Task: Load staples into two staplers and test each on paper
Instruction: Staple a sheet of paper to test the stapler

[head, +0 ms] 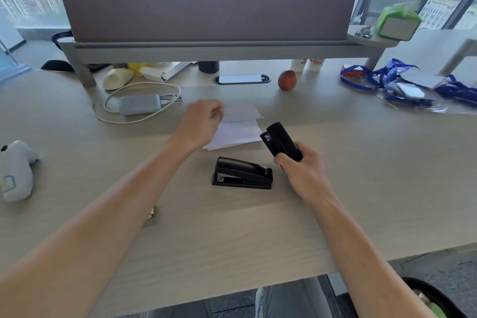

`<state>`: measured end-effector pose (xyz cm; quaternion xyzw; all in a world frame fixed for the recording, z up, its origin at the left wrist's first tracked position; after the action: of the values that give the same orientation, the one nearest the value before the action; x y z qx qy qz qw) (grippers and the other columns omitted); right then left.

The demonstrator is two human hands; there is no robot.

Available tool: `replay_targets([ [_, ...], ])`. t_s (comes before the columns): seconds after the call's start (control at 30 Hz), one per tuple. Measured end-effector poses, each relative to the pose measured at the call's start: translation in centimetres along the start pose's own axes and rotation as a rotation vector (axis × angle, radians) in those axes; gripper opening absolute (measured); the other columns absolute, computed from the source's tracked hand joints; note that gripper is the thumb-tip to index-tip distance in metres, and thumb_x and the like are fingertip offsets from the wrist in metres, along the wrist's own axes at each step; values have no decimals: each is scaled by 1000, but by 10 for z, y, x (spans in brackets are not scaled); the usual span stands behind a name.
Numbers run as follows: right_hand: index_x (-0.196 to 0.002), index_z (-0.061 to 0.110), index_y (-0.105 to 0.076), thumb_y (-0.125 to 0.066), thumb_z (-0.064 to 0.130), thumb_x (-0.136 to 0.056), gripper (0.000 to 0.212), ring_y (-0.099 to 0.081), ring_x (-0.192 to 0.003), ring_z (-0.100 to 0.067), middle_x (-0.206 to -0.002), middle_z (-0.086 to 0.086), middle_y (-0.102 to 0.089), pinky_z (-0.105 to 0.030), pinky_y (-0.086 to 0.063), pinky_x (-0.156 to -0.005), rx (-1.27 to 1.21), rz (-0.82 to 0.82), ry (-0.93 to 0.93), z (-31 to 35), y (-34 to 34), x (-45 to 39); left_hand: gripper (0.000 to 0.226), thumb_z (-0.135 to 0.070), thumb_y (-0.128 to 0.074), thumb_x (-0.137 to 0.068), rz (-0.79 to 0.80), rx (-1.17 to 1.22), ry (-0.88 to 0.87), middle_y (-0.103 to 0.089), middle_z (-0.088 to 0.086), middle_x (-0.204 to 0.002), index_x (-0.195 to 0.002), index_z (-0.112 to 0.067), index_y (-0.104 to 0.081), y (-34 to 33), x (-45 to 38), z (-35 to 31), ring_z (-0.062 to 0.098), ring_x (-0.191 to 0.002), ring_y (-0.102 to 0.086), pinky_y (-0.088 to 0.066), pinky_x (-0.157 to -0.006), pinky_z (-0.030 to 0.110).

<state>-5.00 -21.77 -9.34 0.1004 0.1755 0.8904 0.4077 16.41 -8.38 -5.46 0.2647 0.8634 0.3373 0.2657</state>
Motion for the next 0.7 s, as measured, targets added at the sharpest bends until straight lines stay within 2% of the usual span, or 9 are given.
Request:
replay_targets([
  [0.1,-84,20,-66,-67,20,-82,3,-48,-56,-11,-65,5,-52,-23,-40,-55,-40,-10,-10,9,6,9,18,-12,-48,-98,-141,44,-112,-69,10,-83,-97,-13,-67,18,4,-17,30,-78,-63,-50,-72,40],
  [0.17,-94,23,-69,-66,17,-82,14,-64,-63,-14,-75,1,-64,-31,-50,-59,-128,19,-28,15,10,16,20,-12,-46,-97,-162,79,-123,-67,10,-80,-92,-16,-65,27,8,-29,29,-75,-61,-48,-65,37],
  [0.23,-101,24,-69,-66,12,-83,22,-69,-64,-12,-80,0,-68,-30,-52,-59,-159,59,-19,20,15,25,21,-12,-47,-96,-160,126,-92,-66,5,-77,-88,-19,-64,33,12,-40,24,-71,-57,-41,-61,32],
  [0.3,-101,25,-70,-70,18,-85,18,-66,-63,-12,-78,1,-68,-30,-50,-58,-150,88,-1,26,23,37,22,-14,-48,-96,-107,177,-39,-67,-1,-77,-86,-22,-66,37,18,-47,19,-69,-58,-43,-61,30],
  [0.33,-100,24,-71,-73,27,-86,14,-64,-63,-12,-77,1,-69,-29,-49,-59,-147,108,-3,28,27,43,22,-16,-49,-96,-65,205,-5,-70,-2,-81,-88,-22,-69,38,22,-50,19,-72,-63,-48,-64,30],
  [0.4,-99,19,-74,-69,54,-90,36,-65,-63,-13,-79,-4,-74,-28,-49,-63,-137,163,-30,31,34,55,22,-19,-52,-97,16,262,71,-75,1,-89,-94,-22,-73,37,30,-54,21,-79,-70,-55,-72,32],
  [0.47,-100,17,-76,-58,67,-92,54,-66,-64,-15,-86,-12,-78,-33,-49,-66,-138,191,-77,31,39,66,22,-16,-53,-98,74,329,118,-76,4,-92,-96,-19,-75,34,39,-60,19,-76,-70,-55,-71,29],
  [0.6,-103,11,-75,-53,61,-97,55,-69,-66,-24,-84,-15,-76,-41,-53,-67,-195,234,-114,30,43,84,21,-11,-53,-99,140,399,149,-74,6,-89,-96,-14,-73,26,54,-71,12,-66,-67,-54,-61,22],
  [0.7,-111,15,-74,-54,60,-97,51,-67,-65,-25,-93,-13,-80,-39,-51,-62,-227,293,-125,28,45,96,21,-12,-54,-100,168,389,155,-73,4,-85,-91,-17,-72,17,65,-75,10,-62,-65,-51,-60,22],
])
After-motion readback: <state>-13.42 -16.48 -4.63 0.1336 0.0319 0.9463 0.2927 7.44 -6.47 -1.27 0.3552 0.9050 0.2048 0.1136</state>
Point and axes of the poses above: each hand's wrist, its own x-axis away from the middle knuckle, its own y-axis out of the back of the hand, z = x × y, the point moved 3 cm from there along -x, towards the middle knuckle
